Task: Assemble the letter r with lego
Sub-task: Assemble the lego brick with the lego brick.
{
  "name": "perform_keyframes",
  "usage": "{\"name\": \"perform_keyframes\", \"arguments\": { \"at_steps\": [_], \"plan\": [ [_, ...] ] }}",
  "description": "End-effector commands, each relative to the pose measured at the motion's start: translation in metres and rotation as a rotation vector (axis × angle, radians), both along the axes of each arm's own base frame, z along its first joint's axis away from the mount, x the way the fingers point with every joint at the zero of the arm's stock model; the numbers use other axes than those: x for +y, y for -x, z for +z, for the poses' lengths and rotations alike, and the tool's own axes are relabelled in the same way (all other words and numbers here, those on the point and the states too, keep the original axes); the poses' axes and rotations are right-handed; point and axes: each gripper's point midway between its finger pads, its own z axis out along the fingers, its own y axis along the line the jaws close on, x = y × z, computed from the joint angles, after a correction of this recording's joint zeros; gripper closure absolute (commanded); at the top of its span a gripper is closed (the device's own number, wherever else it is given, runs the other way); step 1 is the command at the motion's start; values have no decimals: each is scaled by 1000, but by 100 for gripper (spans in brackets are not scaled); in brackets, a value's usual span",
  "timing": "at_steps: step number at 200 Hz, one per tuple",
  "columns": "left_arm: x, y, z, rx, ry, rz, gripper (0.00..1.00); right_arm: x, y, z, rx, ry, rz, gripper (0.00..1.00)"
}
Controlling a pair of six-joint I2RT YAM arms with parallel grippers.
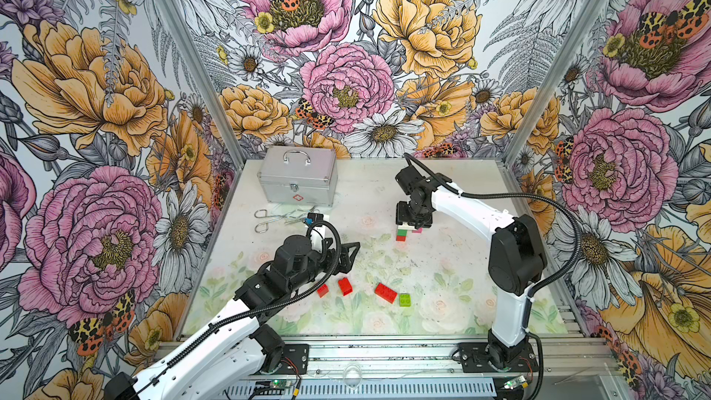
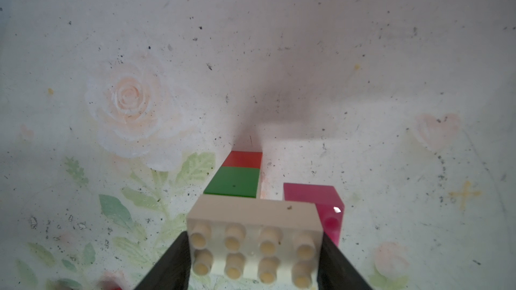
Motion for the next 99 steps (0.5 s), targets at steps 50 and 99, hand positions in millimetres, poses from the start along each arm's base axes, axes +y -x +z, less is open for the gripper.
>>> {"name": "perform_keyframes", "arguments": {
  "at_steps": [50,99],
  "plan": [
    [2,-1,-1,-5,2,4,1,-19,24,-61,166,115,7,67],
    [3,-2,-4,-1,-6,12,1,-22,30,-82,217,141,12,70]
  ]
}}
